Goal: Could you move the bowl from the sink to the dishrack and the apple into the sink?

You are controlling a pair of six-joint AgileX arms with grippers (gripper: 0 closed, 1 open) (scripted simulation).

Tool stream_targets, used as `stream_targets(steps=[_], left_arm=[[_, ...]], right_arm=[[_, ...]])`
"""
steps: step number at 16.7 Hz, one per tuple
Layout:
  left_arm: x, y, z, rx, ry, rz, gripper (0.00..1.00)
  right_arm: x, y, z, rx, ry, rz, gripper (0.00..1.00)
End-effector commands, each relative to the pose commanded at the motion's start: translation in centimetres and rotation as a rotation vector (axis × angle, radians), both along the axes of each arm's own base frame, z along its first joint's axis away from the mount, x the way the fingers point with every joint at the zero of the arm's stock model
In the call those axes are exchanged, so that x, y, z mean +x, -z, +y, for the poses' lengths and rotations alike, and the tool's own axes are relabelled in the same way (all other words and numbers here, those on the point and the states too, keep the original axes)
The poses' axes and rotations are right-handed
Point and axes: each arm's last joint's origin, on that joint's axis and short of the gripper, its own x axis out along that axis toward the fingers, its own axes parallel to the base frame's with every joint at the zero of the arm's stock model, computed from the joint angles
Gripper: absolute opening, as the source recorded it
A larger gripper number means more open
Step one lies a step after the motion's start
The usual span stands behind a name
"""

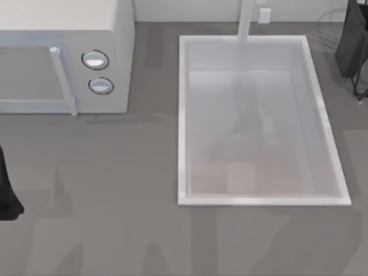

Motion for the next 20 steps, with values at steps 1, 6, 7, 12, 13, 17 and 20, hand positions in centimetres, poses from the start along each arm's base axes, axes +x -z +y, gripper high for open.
stream_targets(steps=[1,6,7,12,13,17,20], left_arm=[[0.0,0.0,0.0,0.0,0.0,0.0,1.0],[0.0,0.0,0.0,0.0,0.0,0.0,1.0],[0.0,0.0,0.0,0.0,0.0,0.0,1.0],[0.0,0.0,0.0,0.0,0.0,0.0,1.0],[0.0,0.0,0.0,0.0,0.0,0.0,1.0],[0.0,0.0,0.0,0.0,0.0,0.0,1.0],[0.0,0.0,0.0,0.0,0.0,0.0,1.0]], right_arm=[[0.0,0.0,0.0,0.0,0.0,0.0,1.0],[0.0,0.0,0.0,0.0,0.0,0.0,1.0],[0.0,0.0,0.0,0.0,0.0,0.0,1.0],[-0.4,0.0,0.6,0.003,-0.013,0.014,1.0],[-0.8,0.2,1.2,0.009,-0.023,0.034,1.0],[-3.9,0.3,4.0,0.031,-0.061,0.128,1.0],[-8.2,-0.6,6.1,0.036,-0.073,0.169,1.0]])
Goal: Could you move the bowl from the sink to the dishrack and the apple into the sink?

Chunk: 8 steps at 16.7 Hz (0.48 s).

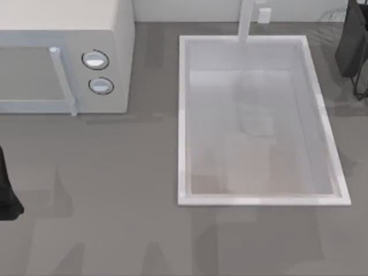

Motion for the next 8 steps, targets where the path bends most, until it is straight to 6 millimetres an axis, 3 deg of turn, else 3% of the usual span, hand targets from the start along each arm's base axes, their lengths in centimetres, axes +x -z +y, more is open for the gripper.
stream_targets(steps=[4,8], left_arm=[[0.0,0.0,0.0,0.0,0.0,0.0,1.0],[0.0,0.0,0.0,0.0,0.0,0.0,1.0]], right_arm=[[-7.5,-0.5,2.3,-0.007,-0.003,0.001,1.0],[-14.0,1.4,3.7,-0.025,0.014,-0.044,1.0]])
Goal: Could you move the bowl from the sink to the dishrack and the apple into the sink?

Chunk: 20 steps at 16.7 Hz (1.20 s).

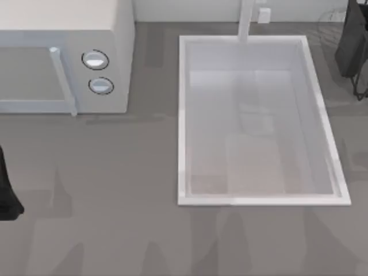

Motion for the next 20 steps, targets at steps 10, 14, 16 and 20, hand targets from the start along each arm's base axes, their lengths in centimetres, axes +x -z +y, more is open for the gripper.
stream_targets(steps=[10,14,16,20], left_arm=[[0.0,0.0,0.0,0.0,0.0,0.0,1.0],[0.0,0.0,0.0,0.0,0.0,0.0,1.0],[0.0,0.0,0.0,0.0,0.0,0.0,1.0],[0.0,0.0,0.0,0.0,0.0,0.0,1.0]], right_arm=[[-5.0,5.0,0.9,-0.011,0.047,-0.127,1.0],[-5.0,5.1,0.9,-0.011,0.048,-0.126,1.0],[-5.0,5.1,0.9,-0.011,0.048,-0.126,1.0],[-5.0,5.1,0.9,-0.011,0.048,-0.126,1.0]])
